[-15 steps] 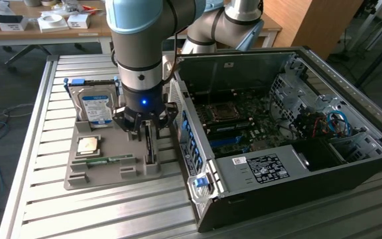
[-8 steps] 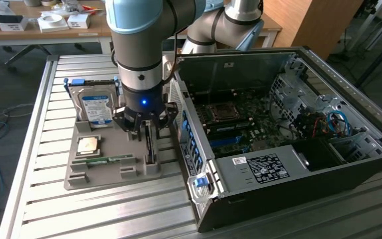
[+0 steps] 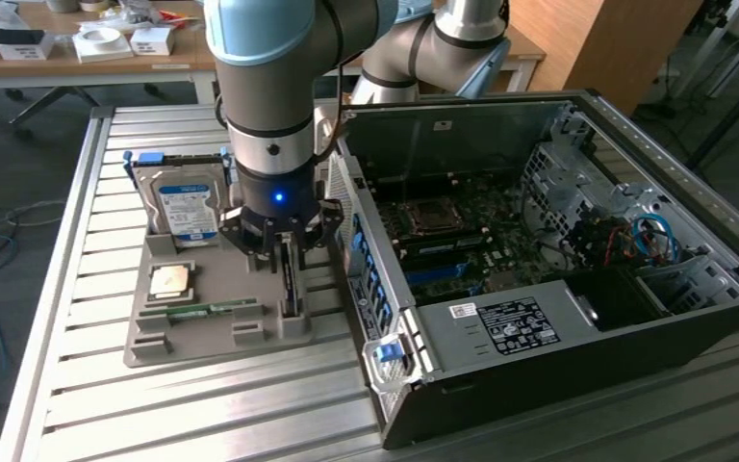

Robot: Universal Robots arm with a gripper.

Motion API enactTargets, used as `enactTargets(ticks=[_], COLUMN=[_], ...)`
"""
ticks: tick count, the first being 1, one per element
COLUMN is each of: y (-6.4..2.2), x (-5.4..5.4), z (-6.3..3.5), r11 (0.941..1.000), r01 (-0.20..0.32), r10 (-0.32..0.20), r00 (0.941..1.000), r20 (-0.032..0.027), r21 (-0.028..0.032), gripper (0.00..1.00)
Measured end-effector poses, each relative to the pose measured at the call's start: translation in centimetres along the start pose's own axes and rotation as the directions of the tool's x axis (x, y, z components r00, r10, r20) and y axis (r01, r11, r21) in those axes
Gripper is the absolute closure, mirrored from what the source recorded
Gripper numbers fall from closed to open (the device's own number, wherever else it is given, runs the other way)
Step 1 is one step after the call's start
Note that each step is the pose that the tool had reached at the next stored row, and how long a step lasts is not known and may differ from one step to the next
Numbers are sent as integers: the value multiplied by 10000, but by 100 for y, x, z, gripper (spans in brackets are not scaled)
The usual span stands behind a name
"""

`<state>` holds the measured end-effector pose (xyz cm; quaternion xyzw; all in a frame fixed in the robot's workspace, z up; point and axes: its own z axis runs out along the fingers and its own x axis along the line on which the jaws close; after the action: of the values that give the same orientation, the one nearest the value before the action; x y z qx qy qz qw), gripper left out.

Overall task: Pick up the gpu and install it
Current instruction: 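Pick up the gpu and move the gpu toward the slot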

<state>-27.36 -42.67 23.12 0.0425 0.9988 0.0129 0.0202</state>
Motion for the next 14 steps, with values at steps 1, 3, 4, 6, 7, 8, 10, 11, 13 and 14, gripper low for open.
enactTargets(ticks=[1, 3, 4, 6, 7, 8, 10, 11, 13, 14], y=[0, 0, 0, 0, 0, 0, 0, 0, 0, 0], x=[0, 0, 0, 0, 0, 0, 0, 0, 0, 0], z=[0, 0, 0, 0, 0, 0, 0, 0, 0, 0], r11=[10000, 10000, 10000, 10000, 10000, 10000, 10000, 10000, 10000, 10000], r01=[0, 0, 0, 0, 0, 0, 0, 0, 0, 0], r10=[0, 0, 0, 0, 0, 0, 0, 0, 0, 0], r00=[10000, 10000, 10000, 10000, 10000, 10000, 10000, 10000, 10000, 10000], r20=[0, 0, 0, 0, 0, 0, 1, 0, 0, 0], r21=[0, 0, 0, 0, 0, 0, 0, 0, 0, 0], gripper=[60, 60, 60, 60, 61, 61, 68, 68, 68, 68])
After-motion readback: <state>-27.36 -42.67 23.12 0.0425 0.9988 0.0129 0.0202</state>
